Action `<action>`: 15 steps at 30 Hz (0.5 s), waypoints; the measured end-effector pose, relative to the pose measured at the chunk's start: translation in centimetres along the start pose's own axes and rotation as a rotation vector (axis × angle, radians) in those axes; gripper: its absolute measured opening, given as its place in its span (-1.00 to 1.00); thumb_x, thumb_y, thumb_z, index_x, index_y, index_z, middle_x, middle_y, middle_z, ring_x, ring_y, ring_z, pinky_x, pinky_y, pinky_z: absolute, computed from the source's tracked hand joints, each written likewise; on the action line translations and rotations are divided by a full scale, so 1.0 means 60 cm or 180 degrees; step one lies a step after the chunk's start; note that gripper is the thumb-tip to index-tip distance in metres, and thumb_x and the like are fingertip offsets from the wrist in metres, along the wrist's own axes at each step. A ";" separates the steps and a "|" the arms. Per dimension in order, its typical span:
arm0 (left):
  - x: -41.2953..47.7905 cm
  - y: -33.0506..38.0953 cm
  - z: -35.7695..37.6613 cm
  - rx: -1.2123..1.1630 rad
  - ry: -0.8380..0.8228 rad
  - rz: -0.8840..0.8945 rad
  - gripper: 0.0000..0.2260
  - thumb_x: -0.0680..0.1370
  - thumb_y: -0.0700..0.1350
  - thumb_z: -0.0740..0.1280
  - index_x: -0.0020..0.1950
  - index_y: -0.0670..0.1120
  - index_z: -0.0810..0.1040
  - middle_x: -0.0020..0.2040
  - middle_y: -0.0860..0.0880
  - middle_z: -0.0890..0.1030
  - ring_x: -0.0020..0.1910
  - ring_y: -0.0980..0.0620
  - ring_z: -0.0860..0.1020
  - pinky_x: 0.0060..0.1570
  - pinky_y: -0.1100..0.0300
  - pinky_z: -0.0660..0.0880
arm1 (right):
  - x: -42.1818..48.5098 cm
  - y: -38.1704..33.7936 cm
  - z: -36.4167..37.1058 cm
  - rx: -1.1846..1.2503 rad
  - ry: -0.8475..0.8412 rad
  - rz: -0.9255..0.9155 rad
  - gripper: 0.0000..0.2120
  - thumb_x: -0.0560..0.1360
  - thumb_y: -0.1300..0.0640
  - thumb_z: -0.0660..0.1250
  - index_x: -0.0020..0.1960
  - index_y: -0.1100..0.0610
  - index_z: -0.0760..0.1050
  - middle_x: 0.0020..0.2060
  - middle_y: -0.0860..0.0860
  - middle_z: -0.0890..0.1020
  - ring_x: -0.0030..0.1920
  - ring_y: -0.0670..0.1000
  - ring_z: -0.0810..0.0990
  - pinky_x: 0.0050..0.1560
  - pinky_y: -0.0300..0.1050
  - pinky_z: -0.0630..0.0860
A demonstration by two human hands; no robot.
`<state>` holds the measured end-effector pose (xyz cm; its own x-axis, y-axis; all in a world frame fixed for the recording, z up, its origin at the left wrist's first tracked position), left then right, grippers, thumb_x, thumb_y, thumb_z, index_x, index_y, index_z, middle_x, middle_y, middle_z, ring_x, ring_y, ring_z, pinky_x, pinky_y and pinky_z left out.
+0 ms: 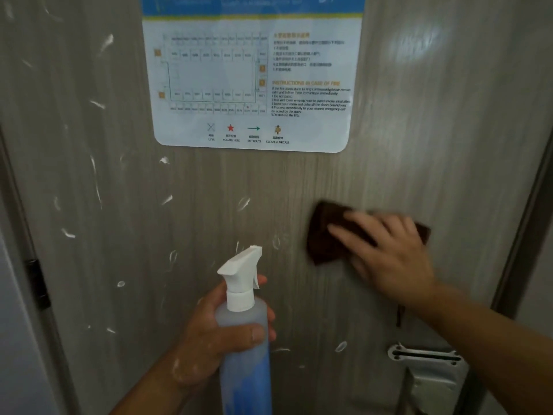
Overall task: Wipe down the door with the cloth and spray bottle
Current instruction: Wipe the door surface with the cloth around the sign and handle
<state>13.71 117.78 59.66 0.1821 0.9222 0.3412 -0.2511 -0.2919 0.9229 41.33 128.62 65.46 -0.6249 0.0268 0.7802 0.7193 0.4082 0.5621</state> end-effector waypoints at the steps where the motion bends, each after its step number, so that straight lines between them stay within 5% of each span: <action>1: -0.001 0.001 -0.002 -0.0040 -0.0025 -0.0016 -0.27 0.10 -0.07 0.68 0.24 -0.07 0.55 -0.12 -0.31 0.62 -0.22 -0.30 0.60 -0.23 -0.04 0.55 | 0.032 0.008 -0.005 -0.0023 0.0065 0.0151 -0.53 0.55 0.04 0.30 0.46 0.00 0.47 0.34 0.13 0.51 0.14 0.25 0.50 0.03 0.14 0.41; 7: -0.012 -0.001 -0.016 -0.0255 -0.0143 -0.0026 -0.21 0.11 -0.09 0.67 0.31 0.00 0.51 -0.12 -0.32 0.61 -0.23 -0.28 0.59 -0.21 -0.04 0.55 | 0.108 -0.043 0.014 0.0039 0.0340 0.0930 -0.52 0.53 0.07 0.32 0.46 0.03 0.50 0.38 0.13 0.51 0.17 0.22 0.46 0.06 0.12 0.37; 12: -0.023 -0.006 -0.025 -0.0247 -0.0063 -0.0046 -0.27 0.09 -0.09 0.68 0.23 -0.09 0.55 -0.13 -0.33 0.61 -0.24 -0.28 0.58 -0.25 -0.05 0.54 | -0.059 -0.189 0.097 0.0309 -0.0510 -0.0737 -0.59 0.61 0.02 0.19 0.43 -0.03 0.53 0.37 0.04 0.56 0.13 0.19 0.51 0.09 0.07 0.33; 15: -0.033 -0.005 -0.037 -0.0271 -0.0041 -0.0073 -0.20 0.10 -0.11 0.68 0.30 -0.07 0.51 -0.11 -0.37 0.58 -0.23 -0.29 0.57 -0.23 -0.05 0.54 | -0.107 -0.199 0.103 0.0360 -0.0801 -0.1166 -0.59 0.66 0.03 0.05 0.41 -0.05 0.52 0.38 -0.01 0.54 0.18 0.16 0.53 0.13 0.08 0.34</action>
<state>11.31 116.58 58.29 0.2009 0.9248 0.3230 -0.3267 -0.2476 0.9121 34.85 129.22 52.05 -0.8962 0.0774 0.4369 0.4084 0.5287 0.7441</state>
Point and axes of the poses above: each hand's wrist, its own x-axis towards the middle knuckle, its own z-axis out of the palm, y = z × x, the point moved 2 cm from there along x, towards the middle knuckle
